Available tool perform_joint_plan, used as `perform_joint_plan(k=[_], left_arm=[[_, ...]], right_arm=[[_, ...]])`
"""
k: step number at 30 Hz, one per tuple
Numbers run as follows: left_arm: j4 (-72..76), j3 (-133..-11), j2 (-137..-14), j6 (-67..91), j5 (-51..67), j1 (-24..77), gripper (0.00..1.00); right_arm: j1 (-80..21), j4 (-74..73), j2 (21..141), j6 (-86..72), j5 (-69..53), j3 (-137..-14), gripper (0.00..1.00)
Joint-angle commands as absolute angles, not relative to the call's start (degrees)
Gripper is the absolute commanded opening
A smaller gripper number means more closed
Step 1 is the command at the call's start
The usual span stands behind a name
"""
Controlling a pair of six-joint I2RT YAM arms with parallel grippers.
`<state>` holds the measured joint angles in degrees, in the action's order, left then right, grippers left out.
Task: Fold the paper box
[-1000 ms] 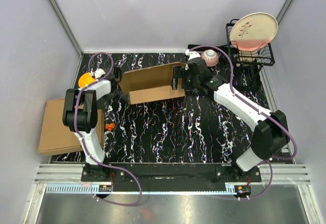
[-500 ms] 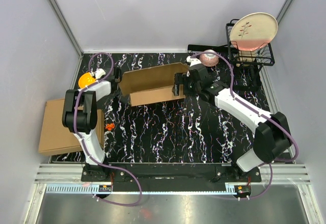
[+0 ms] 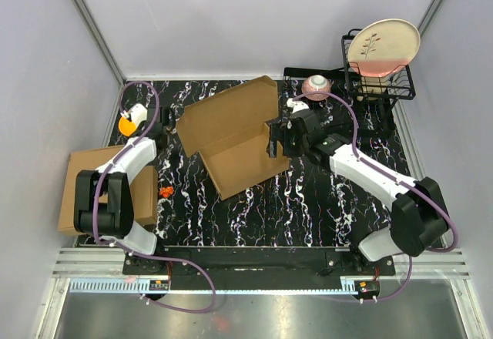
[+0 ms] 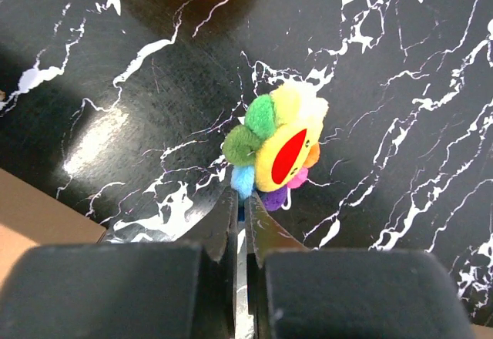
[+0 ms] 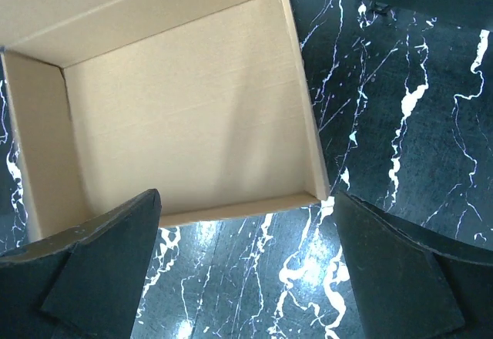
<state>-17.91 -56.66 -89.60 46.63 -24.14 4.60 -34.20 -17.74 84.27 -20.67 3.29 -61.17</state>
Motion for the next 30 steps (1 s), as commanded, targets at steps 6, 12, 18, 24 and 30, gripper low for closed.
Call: perform_joint_plan(k=[6,12,18,24,30], left_arm=[[-19.34,-54.32,-82.45,47.29,-25.84,3.34,0.00],[-20.57,-52.13,-75.34,48.25,-24.87,2.29,0.00],[-22.14,-50.98,-66.38,49.04,-21.19,2.29,0.00],[-24.87,-50.10,-55.49,48.17,-19.95,2.29,0.00],[-27.33,-50.18,-47.56,47.90,-18.72,4.39,0.00]], right_arm=[[-34.98,-15.29,80.51,-21.62,2.72,-59.94,0.99],[-35.07,-14.68,81.12,-19.52,4.65,-59.85,1.00],[-34.98,-15.20,89.81,-16.53,10.19,-63.97,1.00],[-34.81,-15.03,93.86,-14.42,13.09,-65.13,1.00],[-34.89,-15.03,95.36,-14.85,12.39,-64.95,1.00]])
